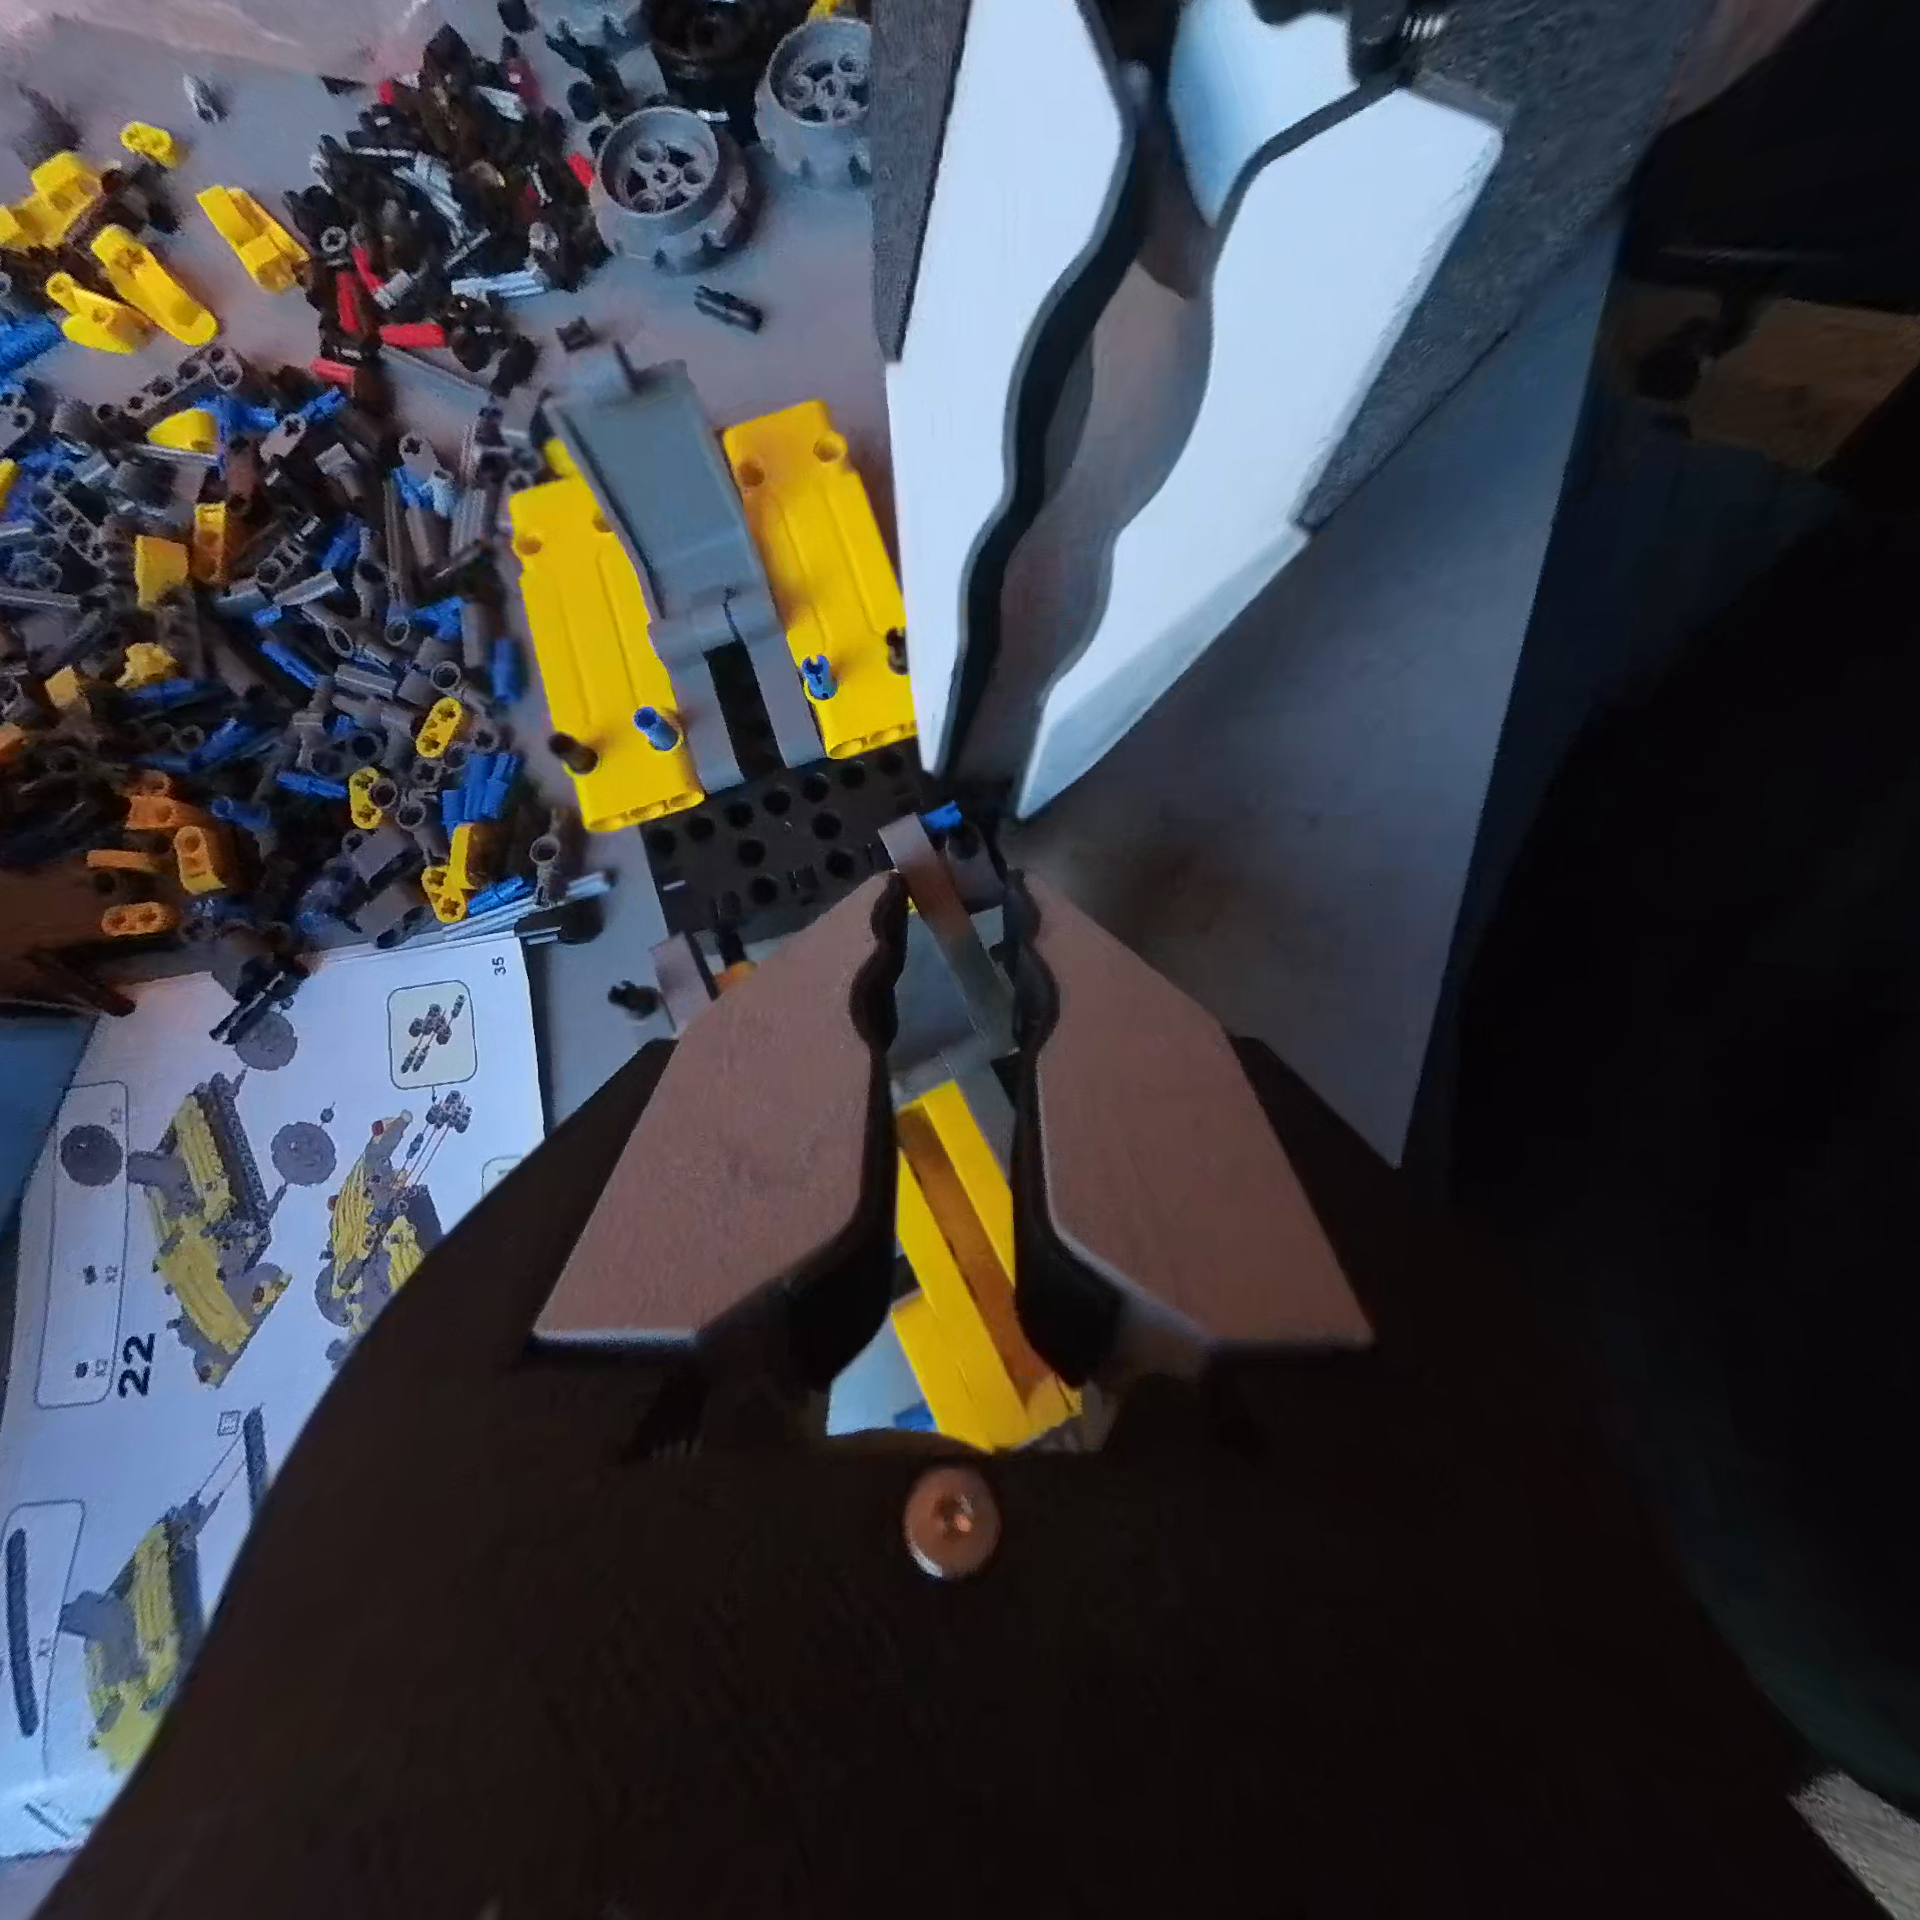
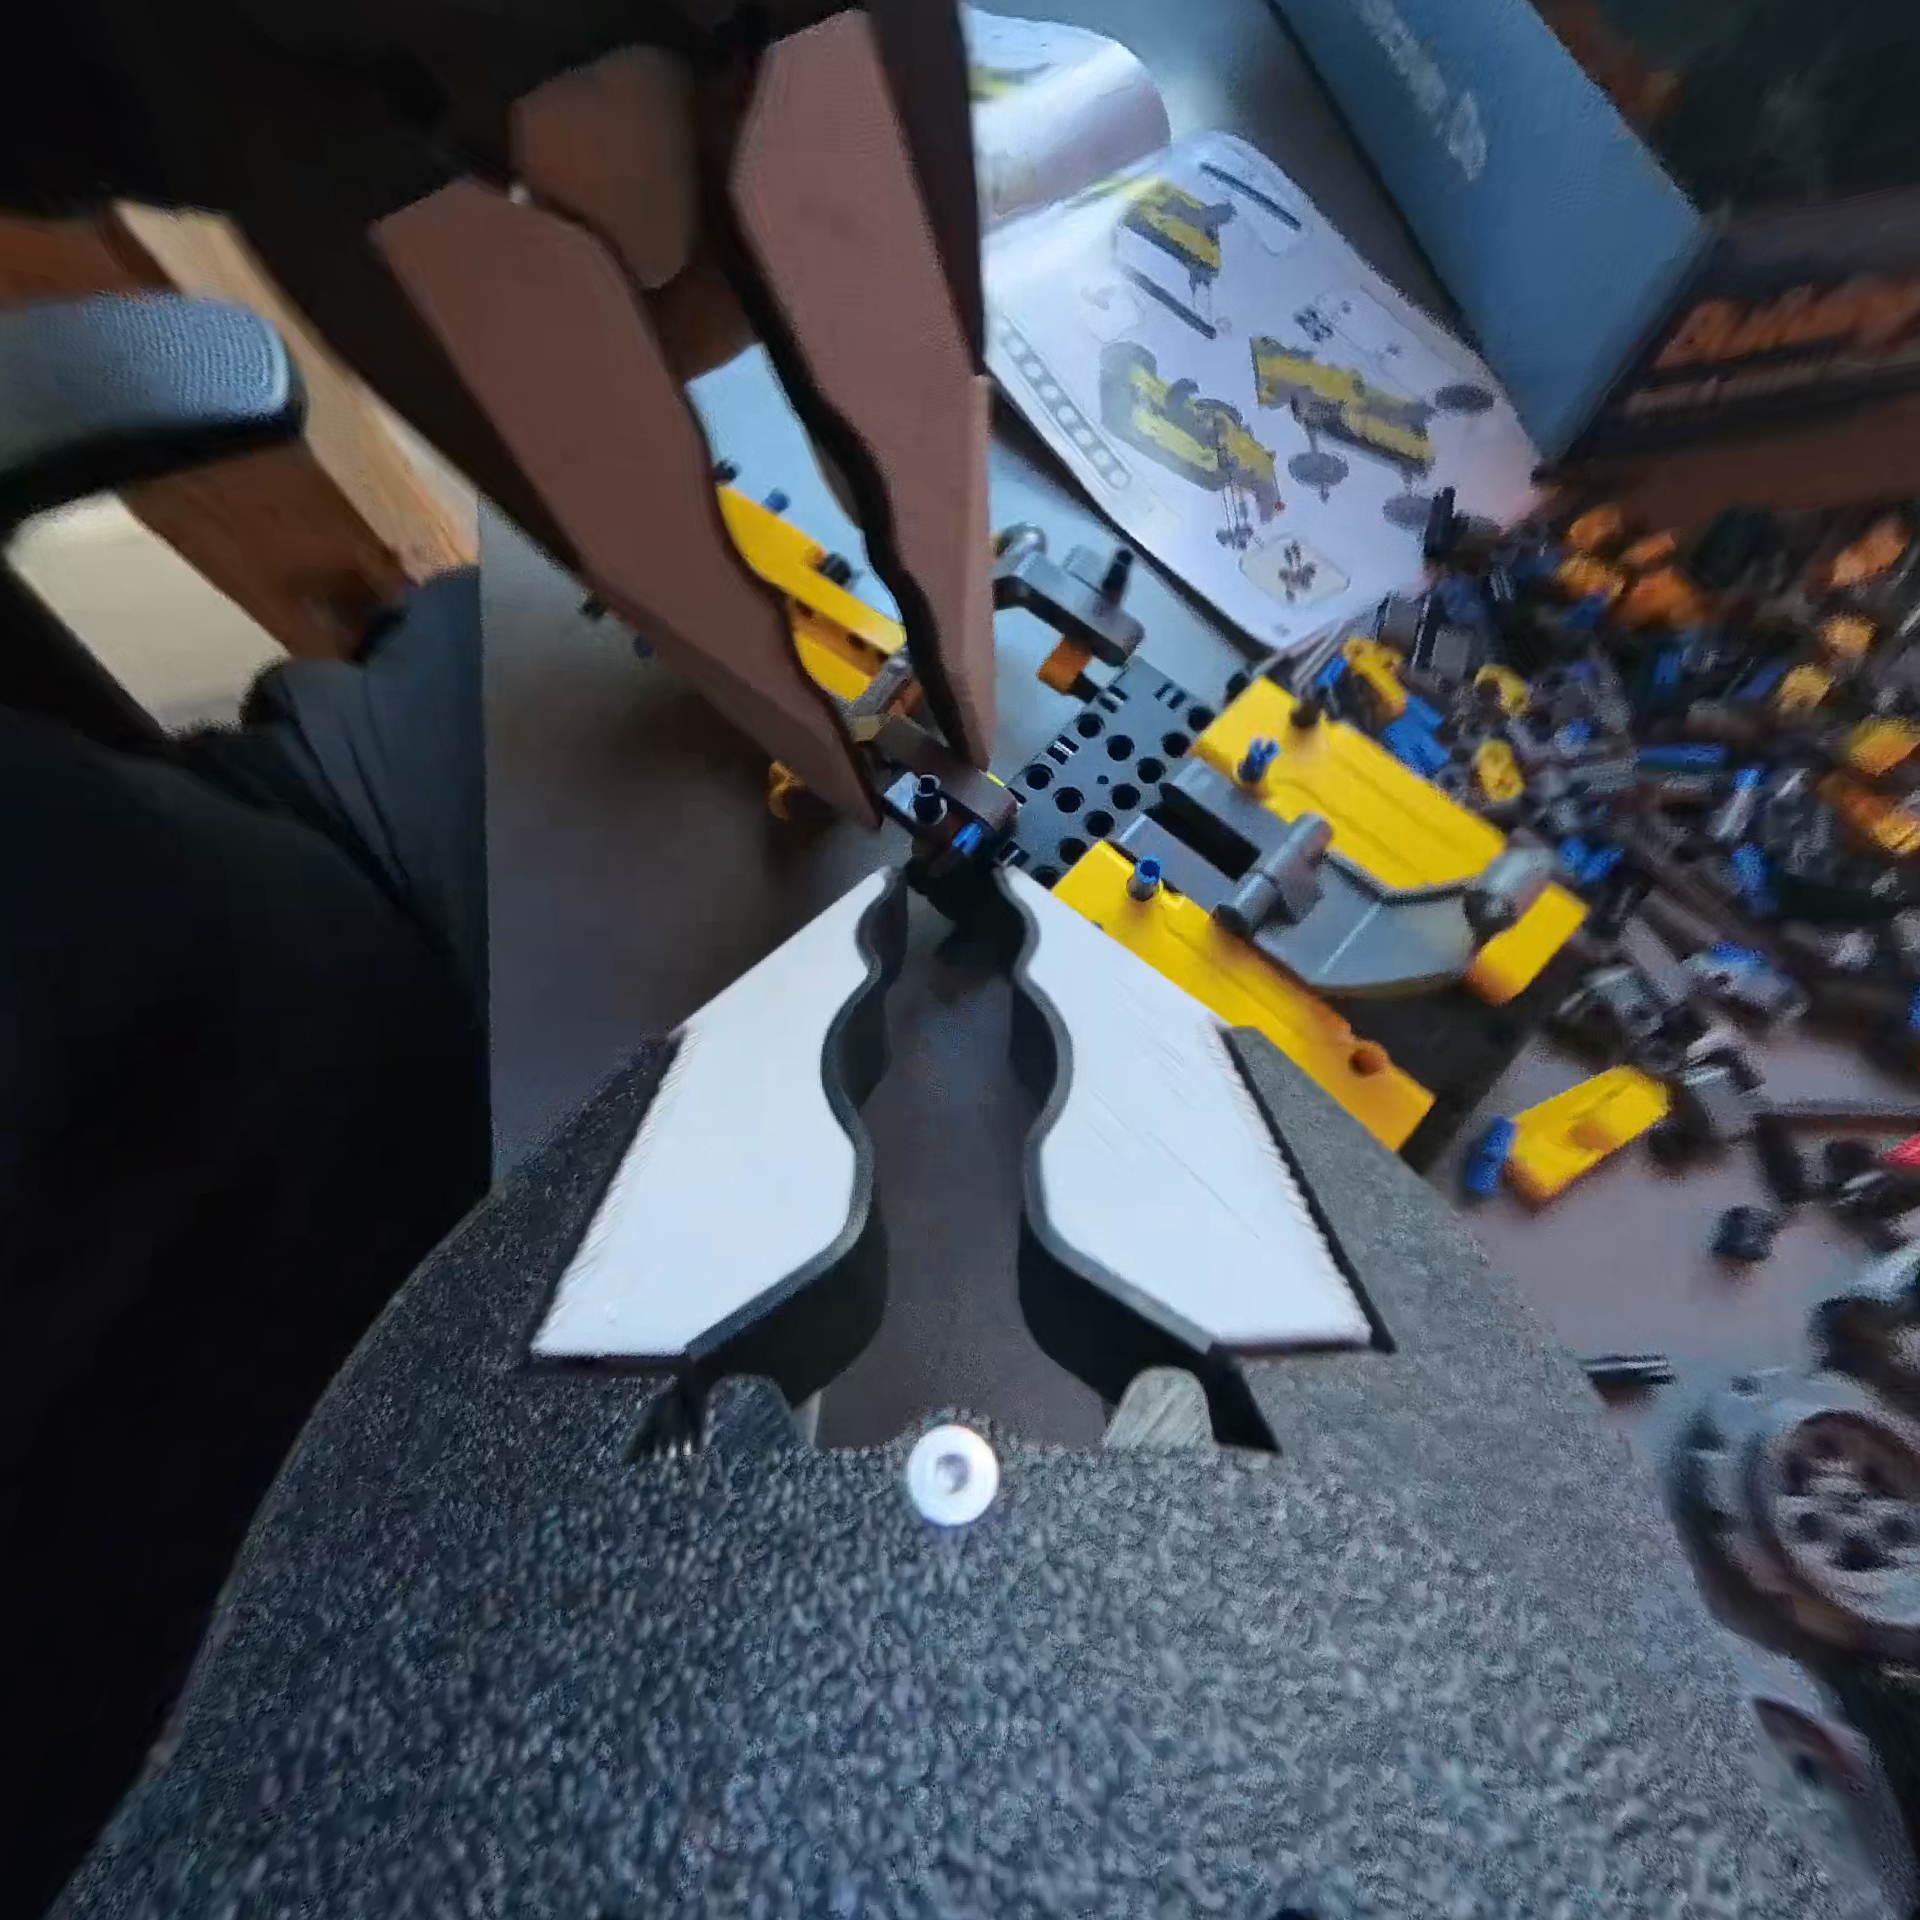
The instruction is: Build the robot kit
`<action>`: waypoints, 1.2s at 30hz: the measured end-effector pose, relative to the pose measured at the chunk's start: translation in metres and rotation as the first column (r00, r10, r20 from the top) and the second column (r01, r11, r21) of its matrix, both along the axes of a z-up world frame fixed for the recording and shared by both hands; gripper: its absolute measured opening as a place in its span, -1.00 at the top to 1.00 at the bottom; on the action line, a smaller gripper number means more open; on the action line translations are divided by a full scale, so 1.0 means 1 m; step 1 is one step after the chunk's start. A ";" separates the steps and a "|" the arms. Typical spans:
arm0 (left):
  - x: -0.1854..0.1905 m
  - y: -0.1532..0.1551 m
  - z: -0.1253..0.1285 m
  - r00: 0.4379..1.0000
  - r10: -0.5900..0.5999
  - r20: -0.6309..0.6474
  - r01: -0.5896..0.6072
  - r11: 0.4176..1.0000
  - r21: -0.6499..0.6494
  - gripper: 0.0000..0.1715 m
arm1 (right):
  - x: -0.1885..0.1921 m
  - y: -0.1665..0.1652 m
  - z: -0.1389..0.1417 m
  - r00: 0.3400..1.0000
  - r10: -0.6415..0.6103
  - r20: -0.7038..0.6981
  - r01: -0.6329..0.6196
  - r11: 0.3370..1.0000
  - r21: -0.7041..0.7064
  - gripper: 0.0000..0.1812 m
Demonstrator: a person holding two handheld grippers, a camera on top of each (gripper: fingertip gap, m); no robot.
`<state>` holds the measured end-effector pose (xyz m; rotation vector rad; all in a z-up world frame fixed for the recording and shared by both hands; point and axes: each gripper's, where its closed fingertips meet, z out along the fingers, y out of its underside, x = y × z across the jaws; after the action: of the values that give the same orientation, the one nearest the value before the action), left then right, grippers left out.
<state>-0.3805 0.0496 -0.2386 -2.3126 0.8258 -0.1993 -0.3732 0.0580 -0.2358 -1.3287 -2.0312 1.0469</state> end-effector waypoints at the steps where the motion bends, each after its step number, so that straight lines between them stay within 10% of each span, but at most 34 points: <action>1: -0.001 0.001 0.000 1.000 -0.005 -0.003 0.005 1.000 0.003 0.82 | 0.001 0.002 0.005 0.999 0.029 -0.037 -0.026 0.997 0.071 0.75; 9: 0.001 0.003 -0.001 0.995 -0.096 -0.011 0.096 0.995 0.015 0.82 | -0.008 0.004 0.005 0.948 0.319 -0.023 -0.276 0.851 0.447 0.69; 36: 0.000 -0.001 -0.002 0.927 -0.355 -0.124 0.364 0.930 0.057 0.82 | -0.011 -0.005 -0.008 0.828 0.515 0.222 -0.561 0.772 0.298 0.85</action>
<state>-0.3802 0.0488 -0.2407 -2.0969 1.2918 -0.1931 -0.3841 0.0527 -0.2435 -0.6417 -2.6361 0.7632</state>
